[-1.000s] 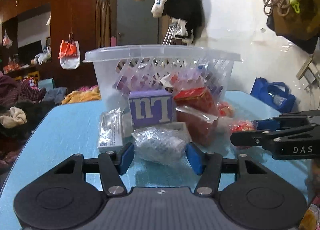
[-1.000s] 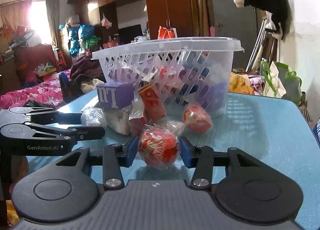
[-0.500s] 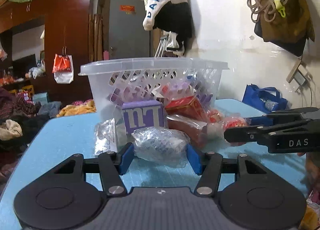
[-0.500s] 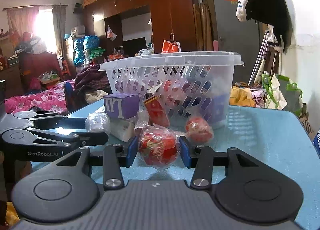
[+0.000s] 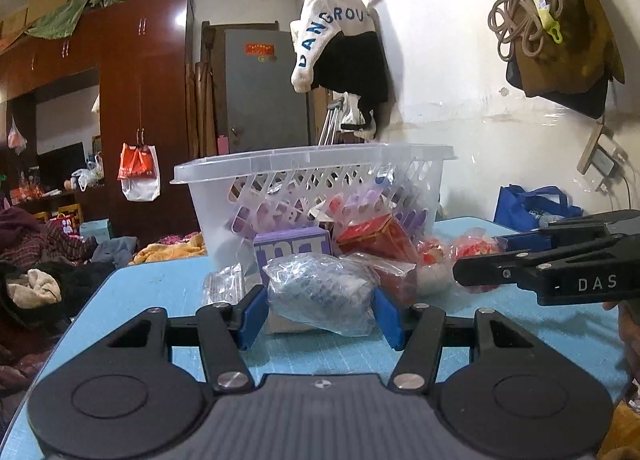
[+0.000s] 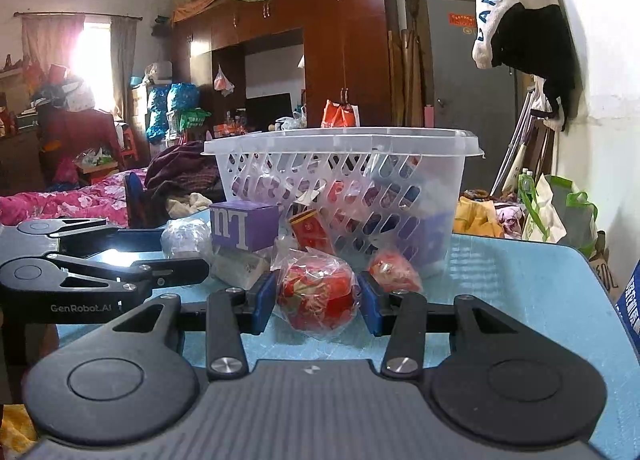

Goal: Organize objects
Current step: 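Grasp a red wrapped ball with the right tool while the left tool grasps a clear bag, then carry both items over the white basket and open both tools to drop them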

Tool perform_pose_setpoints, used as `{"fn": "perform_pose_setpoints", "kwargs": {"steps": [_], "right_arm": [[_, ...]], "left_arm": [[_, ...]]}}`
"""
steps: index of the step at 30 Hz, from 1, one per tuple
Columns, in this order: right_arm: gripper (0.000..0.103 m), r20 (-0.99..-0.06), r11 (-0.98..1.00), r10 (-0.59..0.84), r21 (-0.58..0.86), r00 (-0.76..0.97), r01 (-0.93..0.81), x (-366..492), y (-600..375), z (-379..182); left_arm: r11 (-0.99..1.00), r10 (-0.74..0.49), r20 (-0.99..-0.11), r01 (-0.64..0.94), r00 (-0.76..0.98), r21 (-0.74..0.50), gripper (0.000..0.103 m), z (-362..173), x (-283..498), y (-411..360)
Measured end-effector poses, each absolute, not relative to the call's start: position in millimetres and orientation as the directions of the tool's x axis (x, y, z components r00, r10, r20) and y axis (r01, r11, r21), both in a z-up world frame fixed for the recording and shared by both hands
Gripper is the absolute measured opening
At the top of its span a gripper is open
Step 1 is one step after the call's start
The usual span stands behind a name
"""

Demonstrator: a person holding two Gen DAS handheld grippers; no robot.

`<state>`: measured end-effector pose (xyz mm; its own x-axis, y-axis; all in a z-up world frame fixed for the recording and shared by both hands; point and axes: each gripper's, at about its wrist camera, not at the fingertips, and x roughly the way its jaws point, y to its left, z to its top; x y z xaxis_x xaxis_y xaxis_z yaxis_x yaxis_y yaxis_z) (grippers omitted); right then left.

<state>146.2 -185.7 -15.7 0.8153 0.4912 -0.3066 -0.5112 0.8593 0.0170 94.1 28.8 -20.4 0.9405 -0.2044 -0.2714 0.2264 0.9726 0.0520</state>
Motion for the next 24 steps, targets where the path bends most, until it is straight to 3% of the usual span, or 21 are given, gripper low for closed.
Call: {"fn": "perform_pose_setpoints", "kwargs": {"steps": [14, 17, 21, 24], "right_arm": [[0.048, -0.257, 0.862, 0.49, -0.002, 0.833, -0.507, 138, -184, -15], [0.048, -0.251, 0.842, 0.528, 0.028, 0.811, -0.539, 139, -189, -10], [0.048, -0.187, 0.839, 0.541, 0.054, 0.82, -0.541, 141, -196, 27], [0.048, -0.139, 0.855, 0.508, -0.037, 0.85, -0.517, 154, -181, 74]], "left_arm": [[0.965, -0.252, -0.166, 0.261, 0.953, 0.033, 0.061, -22, 81, 37], [0.96, -0.265, -0.183, 0.277, 0.947, 0.039, 0.061, -18, 82, 37], [0.93, -0.36, -0.149, 0.367, 0.921, 0.022, 0.061, 11, 80, 38], [0.935, -0.346, -0.119, 0.353, 0.93, 0.041, 0.061, 49, 90, 33]]}}
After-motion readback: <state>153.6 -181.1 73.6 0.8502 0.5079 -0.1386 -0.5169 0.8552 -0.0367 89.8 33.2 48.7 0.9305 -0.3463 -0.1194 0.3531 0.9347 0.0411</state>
